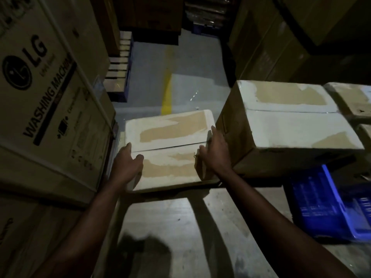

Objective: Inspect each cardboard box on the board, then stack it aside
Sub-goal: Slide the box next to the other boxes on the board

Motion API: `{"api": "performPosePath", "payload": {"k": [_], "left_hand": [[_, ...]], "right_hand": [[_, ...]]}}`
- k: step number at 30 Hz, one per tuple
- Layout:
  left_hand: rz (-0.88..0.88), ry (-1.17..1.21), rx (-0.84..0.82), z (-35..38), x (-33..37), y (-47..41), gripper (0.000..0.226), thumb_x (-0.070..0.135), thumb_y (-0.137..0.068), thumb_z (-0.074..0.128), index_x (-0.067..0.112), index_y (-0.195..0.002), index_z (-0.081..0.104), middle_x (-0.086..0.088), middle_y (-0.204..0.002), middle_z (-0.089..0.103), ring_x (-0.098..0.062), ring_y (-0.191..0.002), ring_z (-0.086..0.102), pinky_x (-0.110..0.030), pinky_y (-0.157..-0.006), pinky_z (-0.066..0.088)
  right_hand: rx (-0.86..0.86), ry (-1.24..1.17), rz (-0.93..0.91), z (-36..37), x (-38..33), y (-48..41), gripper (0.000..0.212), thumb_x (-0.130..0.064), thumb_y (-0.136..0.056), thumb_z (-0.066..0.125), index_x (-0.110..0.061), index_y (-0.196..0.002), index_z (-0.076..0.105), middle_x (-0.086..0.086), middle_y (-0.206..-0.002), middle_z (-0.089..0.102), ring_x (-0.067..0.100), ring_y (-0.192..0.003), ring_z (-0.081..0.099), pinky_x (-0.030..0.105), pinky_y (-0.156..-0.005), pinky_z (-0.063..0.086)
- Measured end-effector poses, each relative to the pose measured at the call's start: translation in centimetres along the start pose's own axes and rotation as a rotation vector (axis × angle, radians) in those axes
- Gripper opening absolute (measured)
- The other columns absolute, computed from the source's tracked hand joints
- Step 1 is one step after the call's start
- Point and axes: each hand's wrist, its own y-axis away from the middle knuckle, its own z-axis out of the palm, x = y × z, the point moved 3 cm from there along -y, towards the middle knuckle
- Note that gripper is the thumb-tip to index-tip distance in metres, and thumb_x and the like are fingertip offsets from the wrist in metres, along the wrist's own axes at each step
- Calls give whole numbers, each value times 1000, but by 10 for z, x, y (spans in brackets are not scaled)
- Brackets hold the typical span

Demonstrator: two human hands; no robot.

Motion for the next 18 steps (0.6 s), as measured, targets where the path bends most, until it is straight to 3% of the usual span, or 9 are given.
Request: {"api": "performPosePath", "payload": {"k": [4, 6, 10, 15, 18], "left_hand": [[53, -119, -42, 12, 12, -25, 84, 51, -79, 54, 8, -150, 38, -14, -155, 39, -32, -139, 42, -47, -111, 40], [76, -253, -56, 22, 8, -42, 80, 61, -82, 54, 7, -140, 47, -19, -144, 47, -37, -129, 50, -47, -102, 46], [157, -407, -40, 36, 14, -49, 80, 55, -89, 63, 6, -147, 38, -22, -155, 31, -41, -134, 43, -48, -104, 44], [176, -431, 19, 49, 10, -41, 83, 45, -94, 61, 12, -158, 21, -16, -166, 6, -47, -144, 24, -51, -116, 28], [194, -438, 36, 56, 8, -39, 80, 44, -97, 57, 14, -159, 18, -15, -166, 2, -49, -145, 18, -51, -116, 23]], "right_hand": [[42, 39, 12, 9, 9, -26, 57, -21, -93, 53, -26, -149, 44, 13, -156, 35, 37, -136, 41, 45, -111, 37], [75, 61, 19, 13, 12, -32, 53, -21, -93, 51, -27, -145, 50, 8, -155, 38, 35, -135, 41, 43, -109, 37], [96, 95, 7, 23, 19, -36, 48, -19, -92, 52, -23, -140, 55, 9, -153, 42, 39, -133, 42, 44, -109, 38], [16, 95, -2, 32, 35, -33, 49, -14, -97, 48, -14, -146, 49, 13, -164, 26, 39, -150, 20, 39, -118, 27], [-26, 186, -113, 43, 39, -28, 55, -19, -99, 42, -8, -152, 39, 19, -165, 19, 32, -155, 8, 37, -125, 7]]}}
